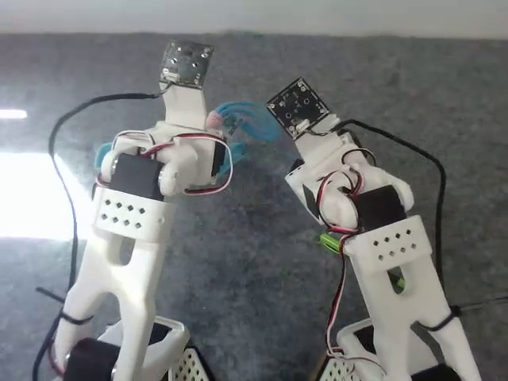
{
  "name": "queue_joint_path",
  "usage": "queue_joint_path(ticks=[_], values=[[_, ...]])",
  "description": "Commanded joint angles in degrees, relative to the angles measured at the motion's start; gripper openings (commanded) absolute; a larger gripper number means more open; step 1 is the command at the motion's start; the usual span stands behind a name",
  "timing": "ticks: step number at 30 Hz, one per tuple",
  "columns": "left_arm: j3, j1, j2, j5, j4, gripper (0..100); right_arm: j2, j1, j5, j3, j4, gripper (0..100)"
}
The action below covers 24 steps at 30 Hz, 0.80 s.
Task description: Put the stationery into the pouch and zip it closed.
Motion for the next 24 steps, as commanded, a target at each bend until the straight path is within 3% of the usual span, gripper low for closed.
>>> queue_joint_path(ticks=[1,9,18,24], values=[[-1.98,2.02,0.44,-1.85,2.46,1,-1.63,-0.48,-2.73,3.78,-7.52,29.9],[-4.35,7.21,-10.2,-2.29,9.76,1,-1.63,1.98,-12.22,7.65,-13.76,29.9],[-4.26,14.24,-16.7,-2.64,12.92,1,4.53,-5.41,-10.46,5.71,-16.48,29.9],[-4.26,14.24,-16.7,-3.69,13.1,1,1.27,-3.74,-14.86,2.9,-15.52,29.9]])
